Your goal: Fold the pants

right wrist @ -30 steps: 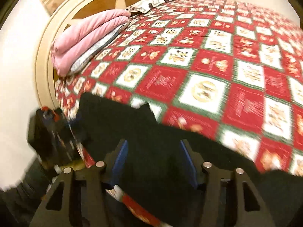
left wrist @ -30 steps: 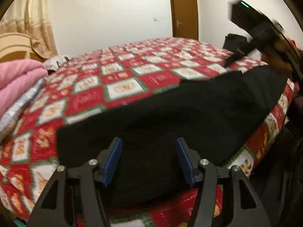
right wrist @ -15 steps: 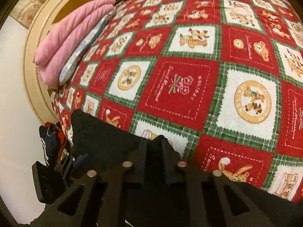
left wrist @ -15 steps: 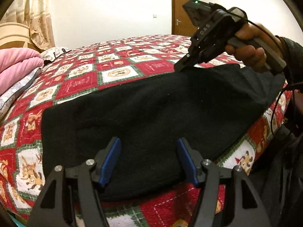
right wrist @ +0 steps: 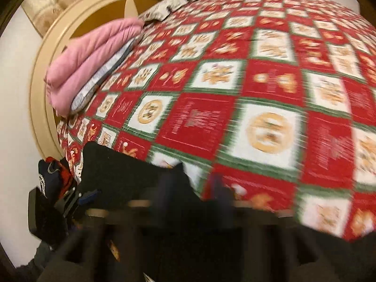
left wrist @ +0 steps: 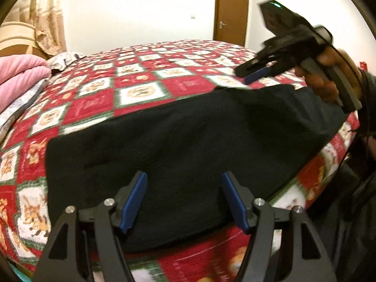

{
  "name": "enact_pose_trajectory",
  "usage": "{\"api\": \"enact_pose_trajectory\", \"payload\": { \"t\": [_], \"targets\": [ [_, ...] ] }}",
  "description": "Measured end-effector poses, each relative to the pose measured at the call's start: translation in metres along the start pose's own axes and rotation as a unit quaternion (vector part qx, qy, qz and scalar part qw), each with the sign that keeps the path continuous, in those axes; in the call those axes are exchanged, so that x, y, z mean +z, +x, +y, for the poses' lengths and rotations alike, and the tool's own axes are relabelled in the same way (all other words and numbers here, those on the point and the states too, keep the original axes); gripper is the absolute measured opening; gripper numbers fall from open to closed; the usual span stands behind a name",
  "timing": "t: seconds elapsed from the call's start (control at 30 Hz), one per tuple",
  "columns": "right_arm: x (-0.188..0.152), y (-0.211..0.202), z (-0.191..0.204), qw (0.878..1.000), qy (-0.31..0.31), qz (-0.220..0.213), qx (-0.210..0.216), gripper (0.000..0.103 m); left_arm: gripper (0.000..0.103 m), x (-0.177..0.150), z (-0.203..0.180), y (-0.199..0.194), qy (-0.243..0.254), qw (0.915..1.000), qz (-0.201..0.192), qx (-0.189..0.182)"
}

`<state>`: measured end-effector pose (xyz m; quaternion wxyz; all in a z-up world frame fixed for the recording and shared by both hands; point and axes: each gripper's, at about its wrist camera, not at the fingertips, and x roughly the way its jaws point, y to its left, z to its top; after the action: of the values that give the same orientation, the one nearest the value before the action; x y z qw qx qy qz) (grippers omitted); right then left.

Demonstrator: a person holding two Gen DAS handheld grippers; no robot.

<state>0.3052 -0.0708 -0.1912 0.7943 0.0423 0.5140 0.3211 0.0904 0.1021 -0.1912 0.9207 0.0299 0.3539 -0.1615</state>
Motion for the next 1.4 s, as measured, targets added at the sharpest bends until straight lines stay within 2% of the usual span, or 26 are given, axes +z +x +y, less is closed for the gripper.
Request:
{"api": "enact_pose_trajectory", "payload": {
  "t": [0.1,0.3,0.4,0.57,0.67,0.8,0.9,1.0,1.07,1.1,1.17,1.2,1.4],
  "targets": [
    [-0.023,-0.046,-0.033,0.999,0.021,-0.024,-0.008,0.067,0.069,0.013,-0.017,0.001,0.018,0.9996,-0.003,-0.02],
    [-0.086,-0.146,-0.11,0.989,0.099,-0.085,-0.07,0.067,0.069,0.049,-0.059,0.017,0.053,0.9966,-0.003,-0.063],
    [-0.123,-0.202,-0.153,0.973,0.159,-0.133,-0.101,0.067,0.069,0.068,-0.081,0.029,0.061,0.9941,-0.003,-0.09],
    [-0.188,-0.279,-0.209,0.933,0.253,-0.213,-0.144,0.067,0.069,0.087,-0.123,0.043,0.079,0.989,-0.002,-0.125],
    [-0.211,-0.305,-0.23,0.911,0.284,-0.239,-0.181,0.067,0.069,0.092,-0.142,0.053,0.087,0.9872,0.002,-0.133],
    [-0.228,-0.32,-0.261,0.888,0.329,-0.258,-0.193,0.067,0.069,0.094,-0.157,0.068,0.084,0.9865,0.016,-0.14],
    [-0.236,-0.323,-0.279,0.876,0.35,-0.266,-0.198,0.066,0.069,0.091,-0.16,0.078,0.078,0.9876,0.027,-0.133],
    [-0.237,-0.321,-0.295,0.867,0.364,-0.276,-0.2,0.055,0.069,0.085,-0.158,0.084,0.064,0.9882,0.039,-0.133],
    [-0.233,-0.317,-0.303,0.864,0.368,-0.278,-0.202,0.039,0.069,0.082,-0.16,0.087,0.061,0.9887,0.045,-0.129],
    [-0.23,-0.316,-0.309,0.863,0.372,-0.279,-0.2,0.025,0.069,0.08,-0.16,0.087,0.059,0.9889,0.045,-0.129],
    [-0.227,-0.313,-0.314,0.861,0.377,-0.281,-0.191,0.015,0.069,0.079,-0.16,0.086,0.058,0.9892,0.042,-0.128],
    [-0.223,-0.315,-0.314,0.866,0.369,-0.285,-0.184,0.006,0.069,0.079,-0.16,0.086,0.058,0.9892,0.042,-0.128],
    [-0.217,-0.351,-0.276,0.872,0.309,-0.334,-0.179,0.003,0.069,0.077,-0.158,0.085,0.057,0.9886,0.04,-0.134]
  ]
}}
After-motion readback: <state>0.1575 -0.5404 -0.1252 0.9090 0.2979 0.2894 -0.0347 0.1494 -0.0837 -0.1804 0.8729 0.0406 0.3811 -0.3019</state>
